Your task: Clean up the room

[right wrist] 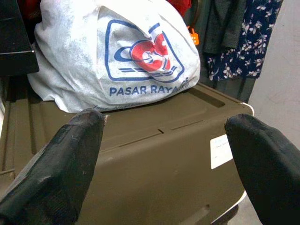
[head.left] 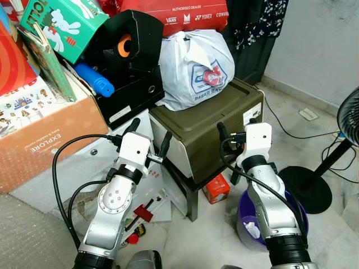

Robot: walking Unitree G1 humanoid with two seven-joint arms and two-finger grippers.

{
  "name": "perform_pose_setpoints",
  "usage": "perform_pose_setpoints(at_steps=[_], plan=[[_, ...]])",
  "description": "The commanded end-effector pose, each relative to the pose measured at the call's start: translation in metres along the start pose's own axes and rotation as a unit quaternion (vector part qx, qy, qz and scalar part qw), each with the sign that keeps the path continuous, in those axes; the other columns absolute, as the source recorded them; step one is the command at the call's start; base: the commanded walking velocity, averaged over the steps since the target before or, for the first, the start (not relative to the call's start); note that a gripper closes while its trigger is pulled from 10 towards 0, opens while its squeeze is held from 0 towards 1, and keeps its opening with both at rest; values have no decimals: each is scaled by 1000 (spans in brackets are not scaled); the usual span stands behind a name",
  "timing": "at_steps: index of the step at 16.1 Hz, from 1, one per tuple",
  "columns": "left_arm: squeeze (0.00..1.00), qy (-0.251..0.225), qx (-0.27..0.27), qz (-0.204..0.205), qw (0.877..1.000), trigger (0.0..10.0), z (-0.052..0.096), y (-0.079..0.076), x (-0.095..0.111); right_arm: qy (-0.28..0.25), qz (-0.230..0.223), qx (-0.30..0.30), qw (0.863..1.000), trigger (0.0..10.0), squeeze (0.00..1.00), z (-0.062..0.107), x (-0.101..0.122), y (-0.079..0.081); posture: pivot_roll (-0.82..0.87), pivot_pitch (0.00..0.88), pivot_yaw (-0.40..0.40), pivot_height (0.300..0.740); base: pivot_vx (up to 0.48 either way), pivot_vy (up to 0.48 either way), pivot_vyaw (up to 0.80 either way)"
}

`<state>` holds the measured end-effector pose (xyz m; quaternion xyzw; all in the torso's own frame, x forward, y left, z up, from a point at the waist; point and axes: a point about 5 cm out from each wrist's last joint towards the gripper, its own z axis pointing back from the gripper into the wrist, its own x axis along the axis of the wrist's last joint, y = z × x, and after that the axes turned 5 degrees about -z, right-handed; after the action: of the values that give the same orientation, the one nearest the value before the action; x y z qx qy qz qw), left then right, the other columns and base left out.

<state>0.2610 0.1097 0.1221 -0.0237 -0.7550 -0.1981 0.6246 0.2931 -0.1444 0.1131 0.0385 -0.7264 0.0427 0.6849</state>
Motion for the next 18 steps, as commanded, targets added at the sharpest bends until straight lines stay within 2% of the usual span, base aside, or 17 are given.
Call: perform_pose_setpoints(at_steps=[1,7,11,18], plan=[[0,0,4,-5,1000,10000,-1,3,1,-4,1,3,1000,10000,0,-3,3,1,-72,13,55,740,0,-244,0],[0,0,3,-4,1000,10000,-2,4,1,-4,1,3,1000,10000,0,-4,3,2,-73,11,59,740,0,-329,0],[0,3,8,6,1000,10000,-1,4,0,-3,3,2,1000,10000,0,-4,3,1,-73,12,59,740,0,0,0],[0,2,6,7,1000,10000,0,3,0,-1,1,0,1000,10000,0,-4,1,1,-71,17,59,740,0,0,800]])
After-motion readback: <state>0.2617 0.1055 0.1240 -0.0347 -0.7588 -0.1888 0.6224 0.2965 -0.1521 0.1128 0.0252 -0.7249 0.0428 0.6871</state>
